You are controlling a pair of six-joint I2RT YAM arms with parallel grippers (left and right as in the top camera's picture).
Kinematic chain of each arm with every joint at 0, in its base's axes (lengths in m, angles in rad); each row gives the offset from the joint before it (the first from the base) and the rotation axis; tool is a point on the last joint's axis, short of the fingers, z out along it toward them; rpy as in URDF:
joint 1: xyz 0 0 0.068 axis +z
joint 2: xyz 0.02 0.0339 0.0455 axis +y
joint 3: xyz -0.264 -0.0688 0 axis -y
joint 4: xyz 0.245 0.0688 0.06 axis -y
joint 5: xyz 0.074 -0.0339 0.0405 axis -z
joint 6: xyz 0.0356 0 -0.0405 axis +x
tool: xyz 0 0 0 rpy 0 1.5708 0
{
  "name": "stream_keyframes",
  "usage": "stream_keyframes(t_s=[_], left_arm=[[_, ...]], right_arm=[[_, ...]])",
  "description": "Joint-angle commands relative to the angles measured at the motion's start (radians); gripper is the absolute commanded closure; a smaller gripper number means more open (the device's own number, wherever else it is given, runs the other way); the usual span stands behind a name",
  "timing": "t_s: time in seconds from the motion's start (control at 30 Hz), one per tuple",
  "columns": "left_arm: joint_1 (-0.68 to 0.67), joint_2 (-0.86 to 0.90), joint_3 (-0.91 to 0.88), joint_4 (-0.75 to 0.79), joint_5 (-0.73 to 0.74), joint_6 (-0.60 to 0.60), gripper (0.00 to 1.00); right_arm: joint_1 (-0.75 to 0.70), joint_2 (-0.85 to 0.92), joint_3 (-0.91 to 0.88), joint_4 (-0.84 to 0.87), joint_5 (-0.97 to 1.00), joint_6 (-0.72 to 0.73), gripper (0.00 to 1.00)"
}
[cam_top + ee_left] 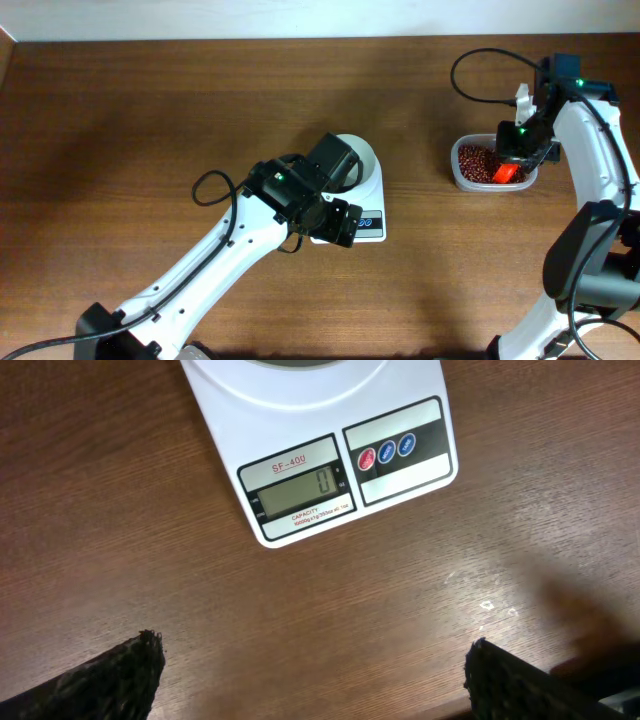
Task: Scoop item into bowl and weigh 50g on scale
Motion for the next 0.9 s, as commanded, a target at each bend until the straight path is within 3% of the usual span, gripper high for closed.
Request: stream_keyframes(t_s=[0.0, 0.3, 0.4, 0.6, 0.87], left_arm=[[-0.001, -0.019, -0.005, 0.001, 0.007, 0.009, 0.01], [-0.001, -0.019, -0.005, 0.001, 0.007, 0.009, 0.01], [-0.001, -0.019, -0.005, 0.001, 0.007, 0.009, 0.01], [-0.001, -0.019, -0.005, 0.001, 0.007, 0.009, 0.01], [-0.001, -0.019, -0.005, 0.001, 0.007, 0.009, 0.01]], right_arm=[[0.005, 0.007, -0.009, -0.003, 0.009, 0.006, 0.89], [0.005, 0.007, -0.009, 0.011, 0.046, 0.035, 0.90], [0.005, 0.007, -0.009, 0.015, 0.041, 0.030, 0.96], [-0.009, -0.012, 0.007, 0.019, -0.062, -0.116, 0.96], [-0.010, -0.011, -0.019, 0.008, -0.021, -0.153, 0.94]])
